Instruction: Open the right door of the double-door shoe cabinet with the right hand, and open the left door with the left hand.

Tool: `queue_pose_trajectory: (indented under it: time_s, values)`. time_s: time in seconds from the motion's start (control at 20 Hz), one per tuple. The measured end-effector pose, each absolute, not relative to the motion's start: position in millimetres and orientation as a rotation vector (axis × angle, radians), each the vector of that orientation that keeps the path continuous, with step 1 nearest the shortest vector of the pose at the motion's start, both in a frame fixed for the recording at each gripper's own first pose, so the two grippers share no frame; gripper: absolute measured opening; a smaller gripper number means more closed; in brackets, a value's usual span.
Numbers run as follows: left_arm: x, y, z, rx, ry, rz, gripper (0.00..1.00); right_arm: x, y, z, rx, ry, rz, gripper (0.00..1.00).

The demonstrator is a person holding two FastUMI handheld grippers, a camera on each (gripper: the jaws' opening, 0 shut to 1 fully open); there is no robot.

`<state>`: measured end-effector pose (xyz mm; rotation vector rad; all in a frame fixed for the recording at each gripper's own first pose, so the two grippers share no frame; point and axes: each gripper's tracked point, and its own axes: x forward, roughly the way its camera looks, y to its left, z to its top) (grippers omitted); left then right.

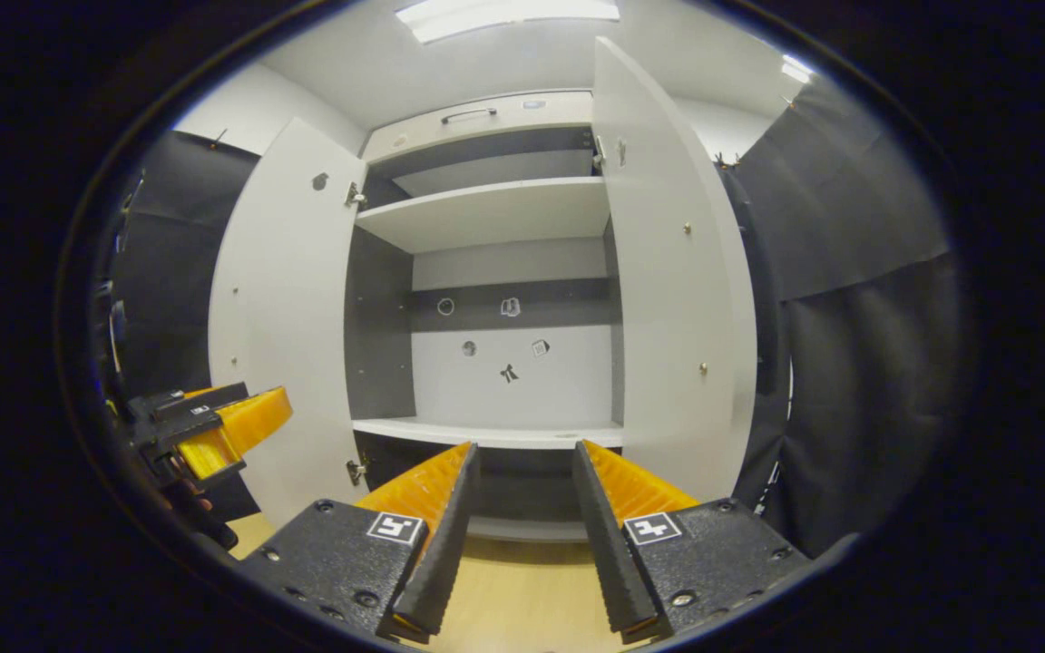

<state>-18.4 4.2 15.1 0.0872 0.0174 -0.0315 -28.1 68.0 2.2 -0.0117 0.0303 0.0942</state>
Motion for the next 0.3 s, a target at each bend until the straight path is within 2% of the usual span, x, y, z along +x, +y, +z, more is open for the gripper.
queue_pose_trajectory:
  time_s: [0.3]
  values:
    - [-24,17,-4,0.045,0.072,0.006,0.89,-35,72,12,-0.062,-0.029,0.101,0.67]
